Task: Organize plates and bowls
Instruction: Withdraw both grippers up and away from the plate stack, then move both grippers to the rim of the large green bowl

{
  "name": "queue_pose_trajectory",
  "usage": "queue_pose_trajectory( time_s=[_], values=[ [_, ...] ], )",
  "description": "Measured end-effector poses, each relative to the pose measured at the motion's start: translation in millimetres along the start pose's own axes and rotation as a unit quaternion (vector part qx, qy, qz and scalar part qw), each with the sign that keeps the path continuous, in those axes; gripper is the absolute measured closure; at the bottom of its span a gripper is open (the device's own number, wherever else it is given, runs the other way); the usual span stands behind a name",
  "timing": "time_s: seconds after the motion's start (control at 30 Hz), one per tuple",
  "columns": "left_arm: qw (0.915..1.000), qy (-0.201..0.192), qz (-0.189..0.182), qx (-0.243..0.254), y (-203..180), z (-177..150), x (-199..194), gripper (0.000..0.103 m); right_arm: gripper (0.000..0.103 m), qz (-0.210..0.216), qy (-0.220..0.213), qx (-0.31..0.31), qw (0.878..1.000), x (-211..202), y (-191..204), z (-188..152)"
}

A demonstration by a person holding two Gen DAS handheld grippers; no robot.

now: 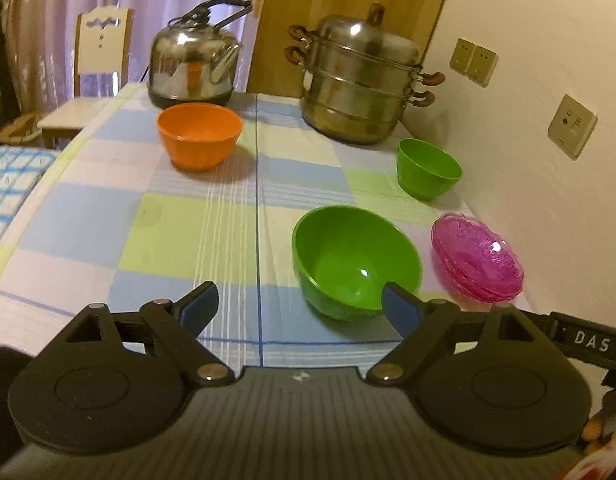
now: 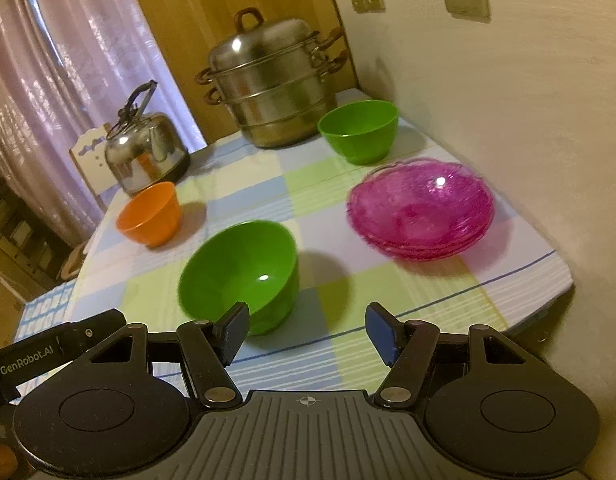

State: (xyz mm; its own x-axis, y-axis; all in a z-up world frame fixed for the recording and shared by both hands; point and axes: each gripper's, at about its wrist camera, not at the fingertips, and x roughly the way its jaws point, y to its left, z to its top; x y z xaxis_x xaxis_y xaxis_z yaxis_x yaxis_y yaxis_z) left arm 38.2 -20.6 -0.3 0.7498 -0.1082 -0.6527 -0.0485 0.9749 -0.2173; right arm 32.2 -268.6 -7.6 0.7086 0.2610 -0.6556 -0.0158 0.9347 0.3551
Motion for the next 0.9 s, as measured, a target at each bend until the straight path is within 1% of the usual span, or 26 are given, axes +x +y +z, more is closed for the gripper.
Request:
queue_pose_trajectory(
  time_s=[0.13,0.2,0.3,0.37,0.53,0.9],
  values=[
    [0.9999,-0.005,0.008,0.003,6.9,-3.3,-5.1,0.016,0.038,0.002,0.003,-0.005,1.0,0.9,9.1,-6.4],
    [0.9999,0.001,0.012,-0.002,11.1,-3.8,-5.7,0.016,0.038,0.001,0.004,-0.01,1.0,0.6,11.9,-8.8],
    [0.9995,0.011,0.022,-0.022,18.0,-4.6,-6.0,0.016,0.038,0.001,0.007,-0.016,1.0,0.8,17.0,-11.8],
    [0.9993,0.016,0.024,-0.024,20.2,-5.2,-6.4,0.016,0.038,0.0,0.008,-0.022,1.0,1.0,19.7,-13.5],
    [0.9997,0.015,0.017,-0.009,18.7,-6.4,-8.6,0.016,0.038,-0.003,0.011,-0.031,0.999,2.3,23.3,-17.7],
    [0.9994,0.029,-0.002,-0.017,17.1,-9.3,-3.4,0.016,0.038,-0.007,0.018,-0.027,0.999,4.8,17.8,-20.3]
  ],
)
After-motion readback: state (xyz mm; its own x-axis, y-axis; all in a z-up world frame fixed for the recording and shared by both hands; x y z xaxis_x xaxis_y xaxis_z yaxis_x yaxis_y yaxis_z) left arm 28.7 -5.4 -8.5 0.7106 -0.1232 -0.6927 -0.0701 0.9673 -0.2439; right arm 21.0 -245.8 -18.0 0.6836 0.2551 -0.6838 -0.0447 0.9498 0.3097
